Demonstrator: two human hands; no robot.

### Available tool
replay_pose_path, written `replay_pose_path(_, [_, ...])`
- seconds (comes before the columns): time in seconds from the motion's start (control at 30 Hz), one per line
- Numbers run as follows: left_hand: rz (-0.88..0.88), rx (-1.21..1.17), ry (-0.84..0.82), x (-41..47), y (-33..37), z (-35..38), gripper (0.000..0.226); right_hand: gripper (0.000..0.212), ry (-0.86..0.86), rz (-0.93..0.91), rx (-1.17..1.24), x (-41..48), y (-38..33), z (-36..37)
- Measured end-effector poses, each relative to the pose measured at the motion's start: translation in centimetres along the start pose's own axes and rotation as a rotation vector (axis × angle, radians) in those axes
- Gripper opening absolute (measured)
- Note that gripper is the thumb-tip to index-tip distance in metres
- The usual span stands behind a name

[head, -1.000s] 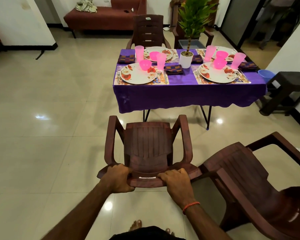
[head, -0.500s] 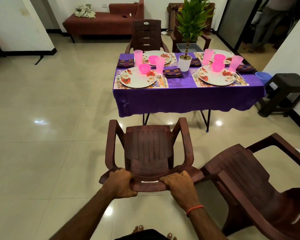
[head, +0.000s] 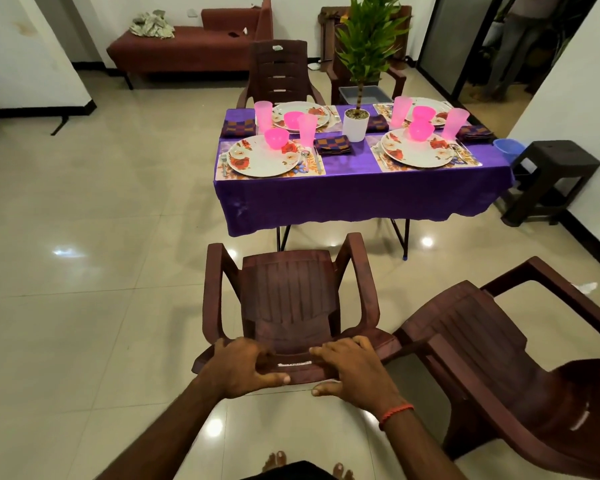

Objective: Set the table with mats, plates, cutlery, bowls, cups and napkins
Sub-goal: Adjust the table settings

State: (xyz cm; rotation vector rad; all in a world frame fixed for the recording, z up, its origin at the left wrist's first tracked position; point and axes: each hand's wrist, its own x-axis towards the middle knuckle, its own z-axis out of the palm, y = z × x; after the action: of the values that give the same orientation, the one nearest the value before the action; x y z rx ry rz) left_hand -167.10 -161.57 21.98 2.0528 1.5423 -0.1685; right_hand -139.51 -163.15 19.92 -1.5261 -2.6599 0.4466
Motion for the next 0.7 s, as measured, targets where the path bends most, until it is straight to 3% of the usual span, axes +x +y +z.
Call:
replay_pose_path(0.2, [0.062,0.021,0.099,1.8,2.3,-1.1,0.106,0.077,0.156,0.247,0.108,-0.9,0.5,-3.4])
replay_pose_path(0.4, [0.179,0.024,0.148,5.0,5.6,-1.8,0.075,0.080,0.231,0.403,0.087,-2.6,0.9,-5.7])
replay_pose_path(0.7, [0.490,0.028,0.120,8.8,13.9,-0.4,0.067,0.073,0.318,0.608,0.025,-9.0,2.3,-8.2])
